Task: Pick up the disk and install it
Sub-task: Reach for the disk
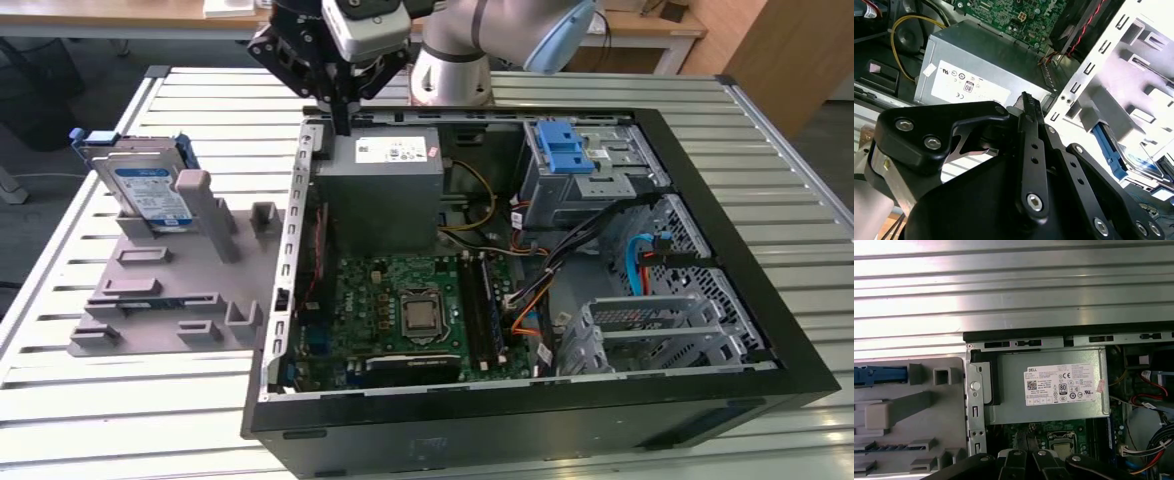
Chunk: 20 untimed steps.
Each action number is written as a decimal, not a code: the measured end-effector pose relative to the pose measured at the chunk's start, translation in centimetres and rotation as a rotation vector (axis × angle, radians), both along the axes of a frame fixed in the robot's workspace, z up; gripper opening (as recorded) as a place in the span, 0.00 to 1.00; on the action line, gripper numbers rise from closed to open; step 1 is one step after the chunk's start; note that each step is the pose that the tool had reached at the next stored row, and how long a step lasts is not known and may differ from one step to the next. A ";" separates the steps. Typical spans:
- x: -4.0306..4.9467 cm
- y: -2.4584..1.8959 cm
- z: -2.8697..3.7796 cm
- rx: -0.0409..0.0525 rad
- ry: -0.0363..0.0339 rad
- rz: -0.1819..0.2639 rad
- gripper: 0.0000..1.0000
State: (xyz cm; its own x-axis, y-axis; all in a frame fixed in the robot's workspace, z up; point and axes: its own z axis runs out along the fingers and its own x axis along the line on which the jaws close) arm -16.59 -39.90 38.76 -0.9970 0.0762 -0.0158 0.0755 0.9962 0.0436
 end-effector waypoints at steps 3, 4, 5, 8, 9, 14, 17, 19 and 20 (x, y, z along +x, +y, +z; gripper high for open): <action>-0.15 0.00 -0.08 0.0001 0.0031 0.000 0.11; -0.16 0.00 -0.08 0.0001 0.0032 0.000 0.11; -0.17 0.00 -0.08 0.0001 0.0032 0.000 0.11; -0.24 0.00 -0.08 0.0001 0.0031 0.000 0.11; -0.27 0.00 -0.08 0.0001 0.0031 0.000 0.11; -0.45 0.00 -0.09 0.0001 0.0031 0.000 0.11; -0.57 0.00 -0.10 0.0000 0.0032 0.000 0.11; -0.64 0.00 -0.11 0.0001 0.0031 0.000 0.11; -0.68 0.00 -0.11 0.0001 0.0032 0.000 0.11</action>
State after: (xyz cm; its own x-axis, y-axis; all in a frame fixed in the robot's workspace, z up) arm -17.27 -39.89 38.65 -0.9970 0.0763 -0.0126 0.0757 0.9962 0.0435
